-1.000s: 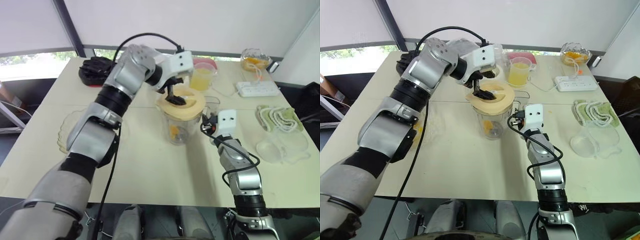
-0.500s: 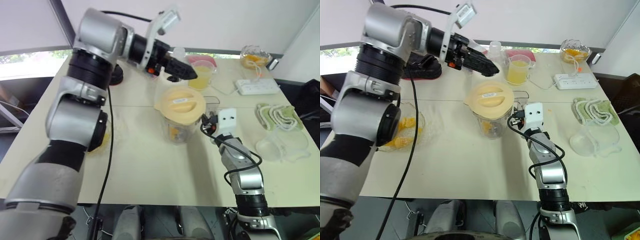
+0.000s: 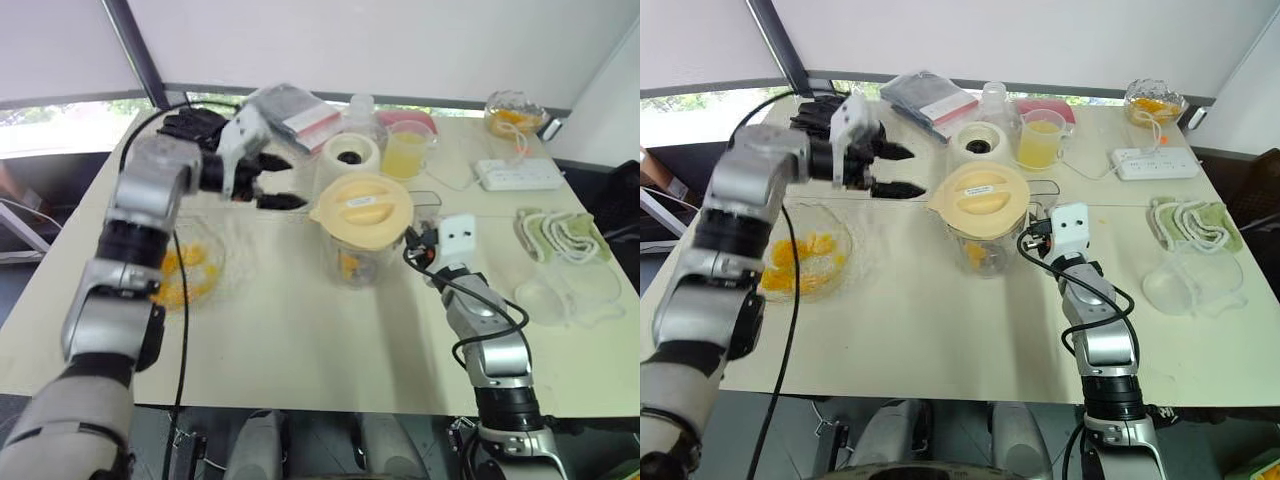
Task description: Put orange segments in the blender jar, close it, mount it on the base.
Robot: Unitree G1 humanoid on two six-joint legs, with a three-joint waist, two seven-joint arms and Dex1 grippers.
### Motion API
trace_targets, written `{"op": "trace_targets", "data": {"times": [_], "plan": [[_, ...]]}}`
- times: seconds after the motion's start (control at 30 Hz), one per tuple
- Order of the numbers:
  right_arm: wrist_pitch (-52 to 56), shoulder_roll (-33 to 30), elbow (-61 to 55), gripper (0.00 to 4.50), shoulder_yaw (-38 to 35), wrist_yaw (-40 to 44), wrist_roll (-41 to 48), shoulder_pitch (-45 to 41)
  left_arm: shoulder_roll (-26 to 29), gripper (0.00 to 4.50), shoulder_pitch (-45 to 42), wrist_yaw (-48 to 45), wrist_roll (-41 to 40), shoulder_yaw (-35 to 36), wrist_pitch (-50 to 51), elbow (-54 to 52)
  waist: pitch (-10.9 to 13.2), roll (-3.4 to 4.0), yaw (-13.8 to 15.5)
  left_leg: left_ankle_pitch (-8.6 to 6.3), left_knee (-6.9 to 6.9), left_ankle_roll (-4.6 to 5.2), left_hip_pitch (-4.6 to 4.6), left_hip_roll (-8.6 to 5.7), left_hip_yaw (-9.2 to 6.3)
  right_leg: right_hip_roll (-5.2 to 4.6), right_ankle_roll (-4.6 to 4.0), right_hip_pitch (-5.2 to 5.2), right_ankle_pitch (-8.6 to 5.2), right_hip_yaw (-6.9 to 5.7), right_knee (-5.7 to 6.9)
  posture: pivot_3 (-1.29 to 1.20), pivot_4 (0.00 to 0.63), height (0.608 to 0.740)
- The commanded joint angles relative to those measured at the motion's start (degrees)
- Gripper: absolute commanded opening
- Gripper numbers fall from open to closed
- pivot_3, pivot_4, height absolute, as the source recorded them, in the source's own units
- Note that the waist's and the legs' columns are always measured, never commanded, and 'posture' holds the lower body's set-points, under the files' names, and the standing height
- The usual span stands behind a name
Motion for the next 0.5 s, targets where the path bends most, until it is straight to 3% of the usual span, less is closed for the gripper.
{"op": "trace_targets", "data": {"times": [0.03, 0.17, 0.23, 0.37, 0.5], "plan": [[0.0, -1.2, -1.5, 0.85, -1.3, 0.4, 0.4, -0.5, 0.1, 4.47, 0.2, 10.2, 2.4, 3.0, -6.1, 1.7, 0.0, -0.02, 0.5, 0.00, 0.03, -0.01, 0.00, -0.02, 0.00, -0.01, -0.01, 0.01, 0.01, -0.01, 0.01, 0.00, 0.150, 0.740], [1.2, -2.7, -1.4, 0.85, -3.4, 0.8, 1.4, -2.6, -2.7, 4.47, -0.7, 8.9, -12.1, 13.1, 14.2, -0.7, 0.0, -0.05, 1.2, 0.01, 0.28, 0.00, -0.03, -0.09, 0.02, 0.00, -0.01, 0.10, 0.01, -0.01, 0.03, 0.00, 0.150, 0.740], [1.8, -3.7, -1.7, 0.85, -4.5, 1.1, 2.1, -3.8, -3.3, 4.47, 0.6, 9.9, -15.5, 15.6, 20.1, -3.0, 0.0, -0.05, 1.1, 0.01, 0.29, 0.01, -0.03, -0.13, 0.04, 0.00, 0.00, 0.10, 0.01, 0.00, 0.03, 0.00, 0.150, 0.740], [3.1, -5.9, -2.8, 0.85, -7.2, 1.4, 3.8, -6.1, -6.7, 4.47, 5.0, 20.1, -17.1, 19.3, 23.7, -10.4, 0.0, -0.04, 1.1, 0.01, 0.25, 0.00, -0.03, -0.14, -0.03, 0.04, 0.01, 0.09, 0.01, -0.03, 0.06, 0.00, 0.150, 0.740], [4.7, -7.6, -3.7, 0.85, -9.4, 1.9, 5.0, -7.4, -15.0, 4.47, 9.0, 37.5, -17.9, 25.9, 20.6, -18.3, 0.0, -0.08, 1.3, 0.01, 0.23, 0.00, -0.03, -0.05, -0.07, 0.02, 0.01, 0.03, 0.01, -0.05, 0.20, 0.00, 0.150, 0.740]]}}
